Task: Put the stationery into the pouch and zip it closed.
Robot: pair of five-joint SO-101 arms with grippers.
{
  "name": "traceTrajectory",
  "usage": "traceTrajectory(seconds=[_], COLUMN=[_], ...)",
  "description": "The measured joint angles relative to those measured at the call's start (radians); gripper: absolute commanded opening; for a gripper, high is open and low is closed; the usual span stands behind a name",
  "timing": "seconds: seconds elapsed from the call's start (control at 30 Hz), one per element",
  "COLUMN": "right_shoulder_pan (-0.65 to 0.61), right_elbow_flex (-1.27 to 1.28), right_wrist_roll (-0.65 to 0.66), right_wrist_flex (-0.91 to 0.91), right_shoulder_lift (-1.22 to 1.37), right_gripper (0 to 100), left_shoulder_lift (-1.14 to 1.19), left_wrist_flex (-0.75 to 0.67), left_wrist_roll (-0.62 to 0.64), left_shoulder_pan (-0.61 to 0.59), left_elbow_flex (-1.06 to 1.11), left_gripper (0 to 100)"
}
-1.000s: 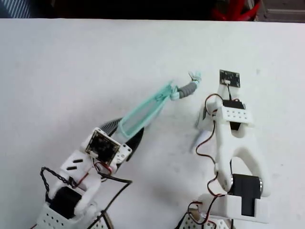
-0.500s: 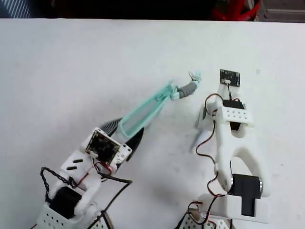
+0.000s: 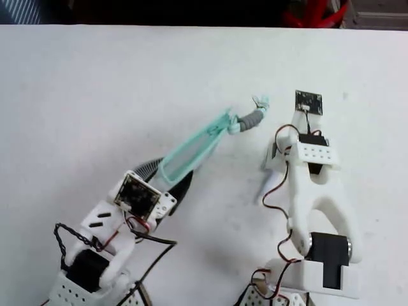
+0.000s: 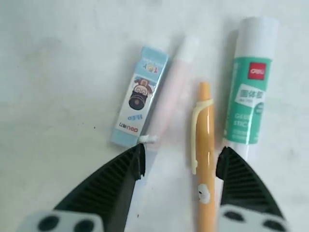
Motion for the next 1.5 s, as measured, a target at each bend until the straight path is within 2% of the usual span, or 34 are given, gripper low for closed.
traceTrajectory(seconds=[0.13, 0.3, 0.43, 0.63, 0.87, 1.13, 1.33, 1.5], right_shoulder_pan=[0.015, 0.005, -0.025, 0.002, 0.012, 0.012, 0.012, 0.018], right_elbow_flex=[-0.014, -0.06, -0.152, -0.382, -0.54, -0.549, -0.575, -0.542], right_wrist_roll=[0.0, 0.0, 0.0, -0.029, -0.035, -0.035, -0.038, -0.04], right_wrist_flex=[0.0, 0.0, 0.005, 0.097, 0.176, 0.186, 0.232, 0.256], right_shoulder_lift=[0.0, 0.009, 0.138, 0.359, 0.479, 0.483, 0.493, 0.427], right_gripper=[24.7, 24.5, 24.5, 24.3, 12.9, 13.3, 26.5, 25.2], left_shoulder_lift=[0.002, 0.009, 0.009, 0.009, 0.009, 0.011, 0.011, 0.011], left_wrist_flex=[0.021, 0.072, 0.072, 0.06, 0.055, 0.034, 0.029, 0.028], left_wrist_roll=[0.0, 0.0, 0.0, 0.02, 0.04, 0.038, 0.038, 0.038], left_shoulder_pan=[0.0, 0.0, -0.002, -0.078, -0.094, -0.098, -0.098, -0.098], left_elbow_flex=[-0.011, -0.023, -0.023, -0.023, -0.023, -0.023, -0.023, -0.023], left_gripper=[25, 24, 24, 24, 10, 8, 8, 8])
